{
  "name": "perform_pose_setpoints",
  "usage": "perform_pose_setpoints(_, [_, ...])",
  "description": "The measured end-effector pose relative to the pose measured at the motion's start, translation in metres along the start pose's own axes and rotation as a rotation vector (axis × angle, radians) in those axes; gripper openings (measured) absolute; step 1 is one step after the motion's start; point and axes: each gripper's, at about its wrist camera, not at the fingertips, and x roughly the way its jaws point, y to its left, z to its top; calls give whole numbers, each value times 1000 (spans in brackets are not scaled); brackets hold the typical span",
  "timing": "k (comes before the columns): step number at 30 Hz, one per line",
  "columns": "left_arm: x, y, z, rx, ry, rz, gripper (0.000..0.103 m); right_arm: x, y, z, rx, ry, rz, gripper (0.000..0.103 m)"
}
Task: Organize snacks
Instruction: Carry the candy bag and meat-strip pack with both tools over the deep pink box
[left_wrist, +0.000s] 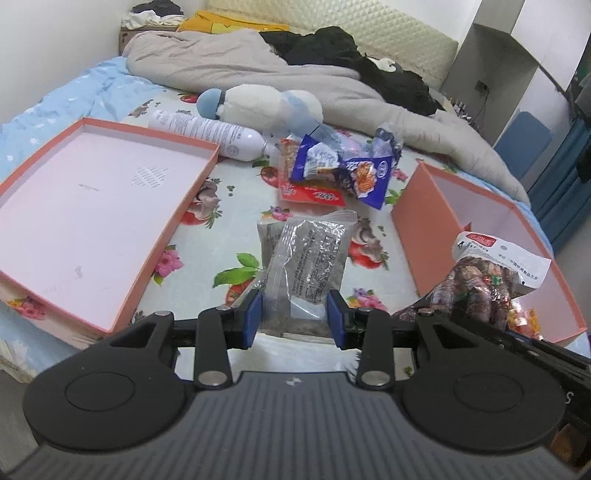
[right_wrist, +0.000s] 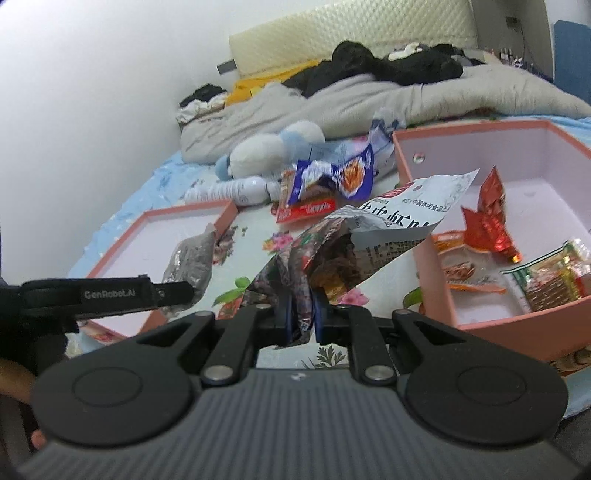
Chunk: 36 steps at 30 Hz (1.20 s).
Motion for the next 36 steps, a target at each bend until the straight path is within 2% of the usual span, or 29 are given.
perform_pose_setpoints(7, [-29, -18, 1, 2, -18, -38, 44, -40, 2, 5, -17, -62, -13, 14])
perform_pose_setpoints(13, [-43, -41, -1, 40, -28, -82, 43, -66, -3, 6, -30, -113, -63, 14])
perform_pose_setpoints(27, [-34, -108, -7, 141, 0, -248, 43, -102, -47, -1, 5, -158, -250, 14])
perform_pose_setpoints(29, [-28, -120, -3, 162, 13, -278, 44, -104, -57, 3, 16, -164, -278, 14])
perform_pose_setpoints(36, [-1, -175, 20, 255, 2, -313, 44, -91, -98, 22, 17, -168, -366, 14])
